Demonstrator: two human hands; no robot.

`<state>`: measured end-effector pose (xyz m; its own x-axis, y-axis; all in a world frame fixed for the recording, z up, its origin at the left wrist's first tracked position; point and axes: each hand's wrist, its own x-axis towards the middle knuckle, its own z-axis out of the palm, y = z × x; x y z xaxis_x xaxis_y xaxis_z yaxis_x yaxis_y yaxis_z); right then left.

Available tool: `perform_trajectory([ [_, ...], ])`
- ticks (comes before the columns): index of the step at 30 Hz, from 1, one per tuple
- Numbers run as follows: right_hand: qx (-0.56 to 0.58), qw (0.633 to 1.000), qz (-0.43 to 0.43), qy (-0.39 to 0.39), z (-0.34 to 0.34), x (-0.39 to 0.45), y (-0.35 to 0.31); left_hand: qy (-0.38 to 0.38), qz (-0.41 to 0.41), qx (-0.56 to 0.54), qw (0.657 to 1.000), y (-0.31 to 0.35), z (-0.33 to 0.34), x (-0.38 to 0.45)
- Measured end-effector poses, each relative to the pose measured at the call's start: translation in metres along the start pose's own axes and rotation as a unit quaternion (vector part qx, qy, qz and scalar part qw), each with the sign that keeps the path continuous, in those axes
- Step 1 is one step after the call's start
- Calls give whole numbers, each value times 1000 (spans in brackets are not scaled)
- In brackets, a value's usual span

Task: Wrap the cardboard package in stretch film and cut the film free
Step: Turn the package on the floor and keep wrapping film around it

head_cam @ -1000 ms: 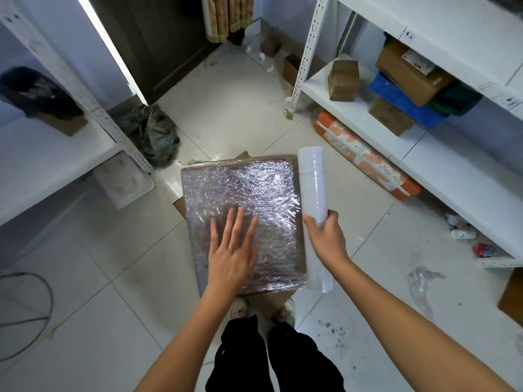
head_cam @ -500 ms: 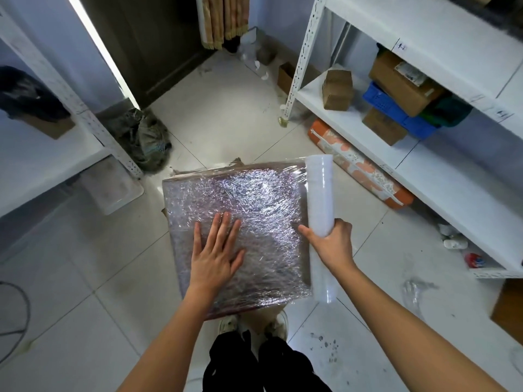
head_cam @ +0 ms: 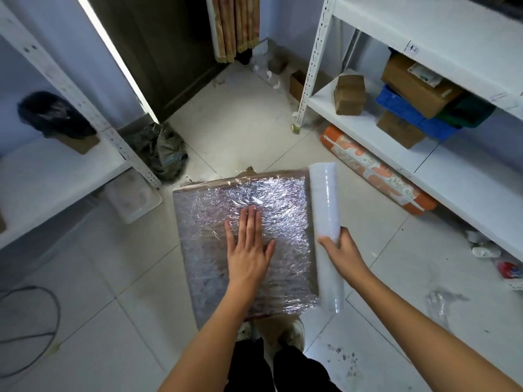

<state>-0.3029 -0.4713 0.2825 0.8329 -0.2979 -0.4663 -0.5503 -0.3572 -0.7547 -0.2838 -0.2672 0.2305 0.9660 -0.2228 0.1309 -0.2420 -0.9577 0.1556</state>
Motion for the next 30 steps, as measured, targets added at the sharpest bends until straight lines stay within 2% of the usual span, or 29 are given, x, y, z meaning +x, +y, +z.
perform_trajectory([
  [7,-28,994,-32,-98,-22,12,-1,46,15,8,999,-11,14,5],
  [10,-13,998,-36,-52,-26,12,3,62,19,7,998,-9,17,8],
  [13,-51,998,-31,-5,-34,18,9,69,25,6,997,-5,20,4],
  [19,-25,999,-25,-35,-39,31,13,75,28,15,997,-5,22,3],
  [24,-39,998,-58,6,-36,35,11,82,26,27,996,-7,21,5],
  [30,19,998,-24,-62,-31,41,25,103,25,31,994,-4,26,-10],
])
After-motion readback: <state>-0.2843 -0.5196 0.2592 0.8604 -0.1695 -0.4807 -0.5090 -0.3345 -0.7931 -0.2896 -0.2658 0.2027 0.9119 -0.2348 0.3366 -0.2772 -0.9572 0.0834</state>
